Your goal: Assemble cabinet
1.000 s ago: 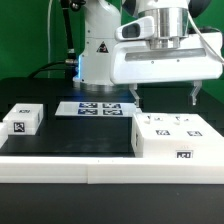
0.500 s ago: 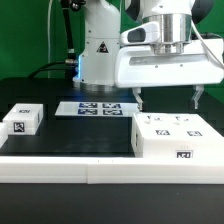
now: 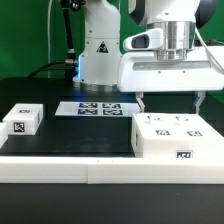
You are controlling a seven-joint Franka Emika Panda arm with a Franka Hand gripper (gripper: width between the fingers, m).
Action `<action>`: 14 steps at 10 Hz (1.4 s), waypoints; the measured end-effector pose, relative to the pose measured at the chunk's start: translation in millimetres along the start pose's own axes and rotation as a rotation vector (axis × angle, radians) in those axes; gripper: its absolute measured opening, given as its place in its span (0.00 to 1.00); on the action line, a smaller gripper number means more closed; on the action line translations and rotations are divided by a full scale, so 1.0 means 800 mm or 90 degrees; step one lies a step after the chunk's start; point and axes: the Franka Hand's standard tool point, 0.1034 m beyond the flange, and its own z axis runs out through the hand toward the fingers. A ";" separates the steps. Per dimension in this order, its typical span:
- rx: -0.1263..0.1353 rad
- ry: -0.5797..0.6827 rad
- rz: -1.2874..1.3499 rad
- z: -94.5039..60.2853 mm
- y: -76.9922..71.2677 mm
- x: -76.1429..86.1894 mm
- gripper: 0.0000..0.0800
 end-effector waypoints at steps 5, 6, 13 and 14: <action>-0.004 -0.004 -0.002 0.007 0.006 -0.002 1.00; -0.004 -0.004 -0.002 0.007 0.007 -0.002 1.00; -0.018 -0.011 -0.021 0.040 0.023 0.004 1.00; -0.018 -0.011 -0.023 0.040 0.023 0.004 1.00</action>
Offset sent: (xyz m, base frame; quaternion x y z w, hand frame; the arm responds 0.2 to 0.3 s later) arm 0.0000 0.0000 0.0000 0.0000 0.0000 0.0000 1.0000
